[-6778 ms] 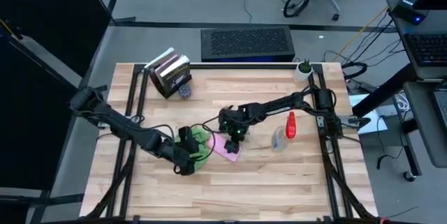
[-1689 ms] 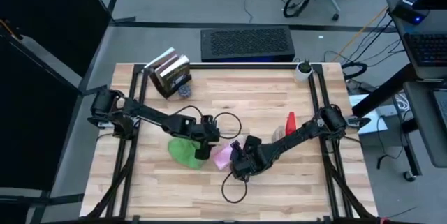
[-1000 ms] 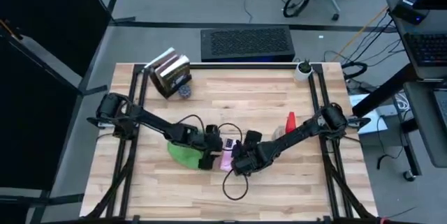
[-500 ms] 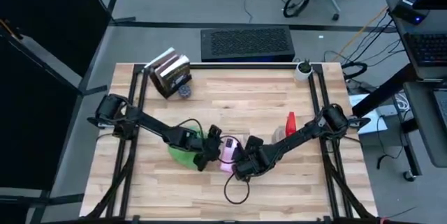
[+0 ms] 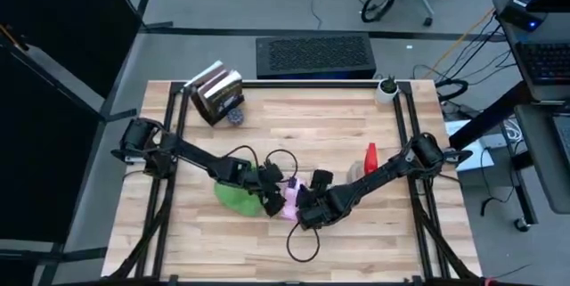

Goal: Apply microfiber cloth
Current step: Spray the back of the pink cellphone with the red spray bottle

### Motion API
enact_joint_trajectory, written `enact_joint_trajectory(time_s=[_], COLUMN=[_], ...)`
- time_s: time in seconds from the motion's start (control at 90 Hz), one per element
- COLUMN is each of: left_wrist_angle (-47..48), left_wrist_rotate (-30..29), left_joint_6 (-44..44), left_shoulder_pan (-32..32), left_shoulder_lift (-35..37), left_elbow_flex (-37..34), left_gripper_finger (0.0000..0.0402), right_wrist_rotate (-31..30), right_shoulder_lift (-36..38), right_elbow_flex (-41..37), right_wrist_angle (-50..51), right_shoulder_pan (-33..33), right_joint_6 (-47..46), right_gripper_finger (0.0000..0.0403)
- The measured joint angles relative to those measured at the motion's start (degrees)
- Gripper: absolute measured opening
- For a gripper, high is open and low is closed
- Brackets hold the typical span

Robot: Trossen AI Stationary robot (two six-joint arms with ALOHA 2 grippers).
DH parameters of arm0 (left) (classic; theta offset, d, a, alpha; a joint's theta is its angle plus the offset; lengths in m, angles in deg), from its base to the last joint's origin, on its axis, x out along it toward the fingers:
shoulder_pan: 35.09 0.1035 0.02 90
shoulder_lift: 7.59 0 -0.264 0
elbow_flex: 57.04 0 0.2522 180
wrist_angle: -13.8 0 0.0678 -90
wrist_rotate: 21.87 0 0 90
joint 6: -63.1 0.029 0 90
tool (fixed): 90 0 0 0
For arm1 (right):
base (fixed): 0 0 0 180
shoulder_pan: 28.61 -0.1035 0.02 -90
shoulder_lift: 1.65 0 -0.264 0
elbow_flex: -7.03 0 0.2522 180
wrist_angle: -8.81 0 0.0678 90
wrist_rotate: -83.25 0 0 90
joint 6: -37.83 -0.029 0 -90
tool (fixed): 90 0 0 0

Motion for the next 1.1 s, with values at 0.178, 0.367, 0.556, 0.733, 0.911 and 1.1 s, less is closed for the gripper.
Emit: enact_joint_trajectory(time_s=[0.178,0.367,0.556,0.733,0.911,1.1], left_wrist_angle=[-2.3,-5.3,-8.5,-12.2,-18.7,-18.5], left_wrist_rotate=[0.3,1.9,3.3,4.5,10.1,10.0], left_joint_6=[-8.1,-12.0,-14.1,-14.0,-10.7,-8.9], left_shoulder_pan=[0.4,0.7,0.9,1.0,0.7,0.6], left_shoulder_lift=[-3.1,-6.4,-9.3,-10.3,-10.9,-10.9], left_elbow_flex=[0.0,0.2,0.2,-0.1,0.1,0.1], left_gripper_finger=[0.0232,0.0232,0.0232,0.0232,0.0232,0.0221], right_wrist_rotate=[-0.7,-1.1,-1.9,-1.5,-4.2,-4.3], right_shoulder_lift=[0.0,0.2,0.1,0.2,0.1,0.0], right_elbow_flex=[-3.8,-5.6,-6.0,-7.6,-8.8,-8.9], right_wrist_angle=[-6.9,-9.0,-11.9,-14.1,-17.7,-18.3], right_shoulder_pan=[0.7,0.9,1.0,1.5,1.8,1.9], right_joint_6=[2.6,3.6,7.8,7.0,5.3,6.1], right_gripper_finger=[0.0226,0.0226,0.0226,0.0226,0.0226,0.0226])
